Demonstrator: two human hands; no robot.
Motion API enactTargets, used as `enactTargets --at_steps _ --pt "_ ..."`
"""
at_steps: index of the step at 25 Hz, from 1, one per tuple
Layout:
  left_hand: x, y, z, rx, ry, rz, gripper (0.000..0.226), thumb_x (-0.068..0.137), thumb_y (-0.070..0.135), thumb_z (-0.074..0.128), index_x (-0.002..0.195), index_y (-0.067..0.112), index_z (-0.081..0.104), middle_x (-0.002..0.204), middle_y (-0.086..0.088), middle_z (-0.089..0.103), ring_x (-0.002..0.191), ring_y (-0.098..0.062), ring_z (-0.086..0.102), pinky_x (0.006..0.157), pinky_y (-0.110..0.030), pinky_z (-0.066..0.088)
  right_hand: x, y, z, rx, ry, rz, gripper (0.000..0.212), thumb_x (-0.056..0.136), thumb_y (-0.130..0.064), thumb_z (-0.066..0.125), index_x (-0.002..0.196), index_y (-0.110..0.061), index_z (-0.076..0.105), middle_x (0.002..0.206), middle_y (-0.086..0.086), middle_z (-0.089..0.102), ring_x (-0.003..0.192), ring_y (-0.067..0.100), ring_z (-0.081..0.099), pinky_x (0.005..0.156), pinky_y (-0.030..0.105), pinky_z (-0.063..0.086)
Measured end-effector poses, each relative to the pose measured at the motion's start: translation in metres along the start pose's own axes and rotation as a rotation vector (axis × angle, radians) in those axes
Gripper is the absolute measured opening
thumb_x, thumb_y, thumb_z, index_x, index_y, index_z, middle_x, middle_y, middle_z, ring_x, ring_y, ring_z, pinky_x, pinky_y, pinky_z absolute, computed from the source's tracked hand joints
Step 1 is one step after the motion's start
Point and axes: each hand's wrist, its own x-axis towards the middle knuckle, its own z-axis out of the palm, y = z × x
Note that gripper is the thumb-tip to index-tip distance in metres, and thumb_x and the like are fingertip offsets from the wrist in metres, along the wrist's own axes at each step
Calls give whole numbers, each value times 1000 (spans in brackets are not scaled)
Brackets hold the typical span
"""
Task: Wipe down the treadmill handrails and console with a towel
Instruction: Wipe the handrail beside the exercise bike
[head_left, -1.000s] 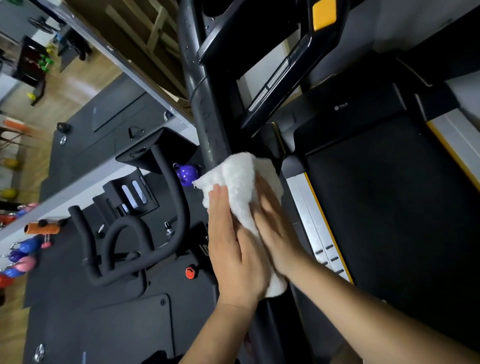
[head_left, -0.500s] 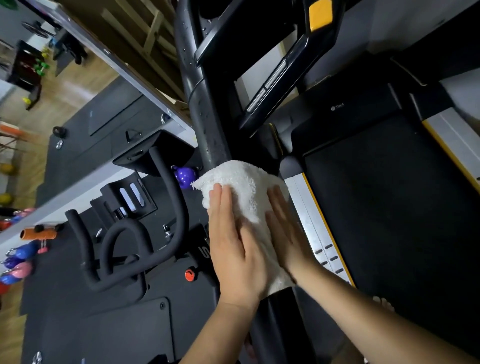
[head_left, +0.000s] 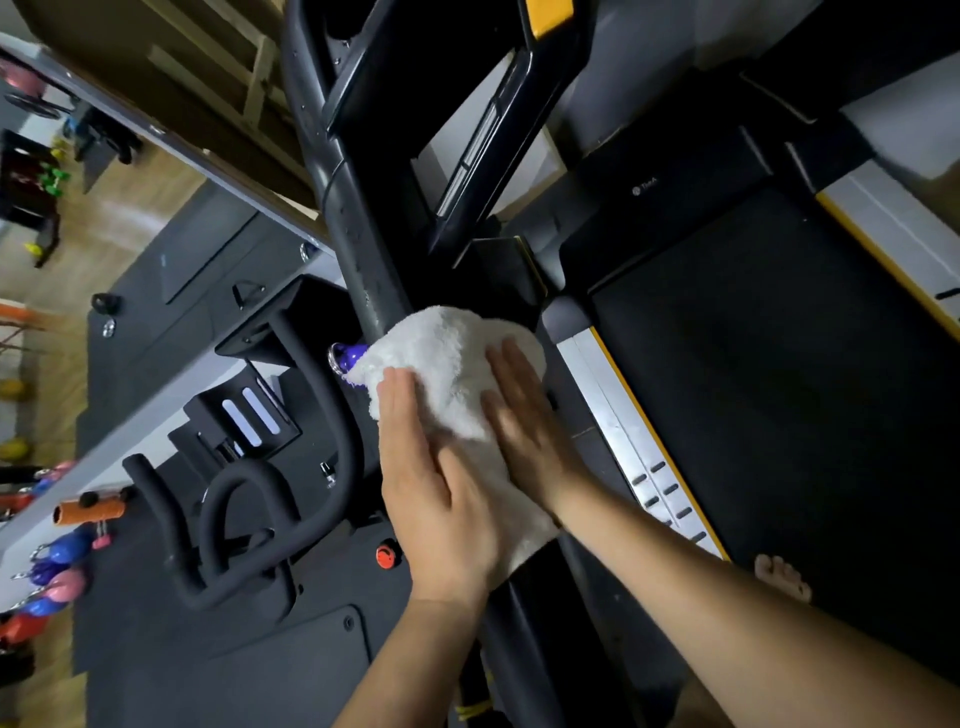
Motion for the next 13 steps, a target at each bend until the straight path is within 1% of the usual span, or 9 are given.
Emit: enactTargets --at_steps 1,2,3,5,6,7,8,10,13 --pt "-1 2 0 7 3 1 64 88 11 30 151 19 34 159 5 31 146 1 23 122 -32 21 -21 1 3 71 -14 50 67 90 -63 23 148 -31 12 157 -13 2 148 4 2 121 25 3" --pt "-2 3 0 9 3 1 65 87 11 29 151 22 35 159 6 30 146 1 23 122 -33 21 -40 -1 5 94 -19 48 68 91 -68 21 147 -32 9 157 -13 2 148 1 2 121 26 4" --pt "-2 4 0 3 7 2 65 87 11 29 150 26 35 159 7 30 146 0 23 122 -34 22 -49 -3 8 75 -8 -2 72 91 -71 18 149 -30 8 159 -11 5 147 0 4 121 24 5" --pt "0 0 0 -23 17 -7 67 85 12 29 147 36 37 158 8 31 146 -8 29 120 -40 27 -37 -5 4 25 -24 -122 70 95 -64 18 151 -23 10 160 -7 9 148 2 5 121 26 6" --pt "1 -2 0 -24 14 -10 67 85 12 29 148 35 38 158 8 32 146 -10 30 120 -42 28 -22 -4 3 -36 -45 -164 64 96 -55 19 151 -23 10 160 -6 7 148 4 4 122 31 6" --pt "1 -3 0 -12 7 -8 67 86 11 30 149 31 38 158 8 32 146 -8 29 121 -41 26 -6 -2 3 -81 -43 -162 62 96 -50 20 151 -24 11 160 -7 6 148 5 2 122 36 6" --pt "0 -3 0 5 4 4 66 86 10 29 149 26 38 159 7 32 146 -4 26 122 -39 24 8 1 1 -57 -25 -109 63 94 -49 21 151 -25 12 161 -7 6 148 6 2 122 36 6" --pt "-1 -3 -1 25 0 29 64 87 9 29 150 21 37 159 5 32 146 -1 24 122 -38 22 15 4 0 92 17 102 62 95 -48 30 152 -28 17 162 -8 5 148 5 -1 121 29 2" --pt "2 -3 0 24 -2 42 62 89 11 29 149 20 38 159 5 33 146 0 24 122 -37 22 -23 2 2 218 -23 220 52 104 -40 33 150 -34 11 157 -17 0 148 2 -3 117 17 -1"
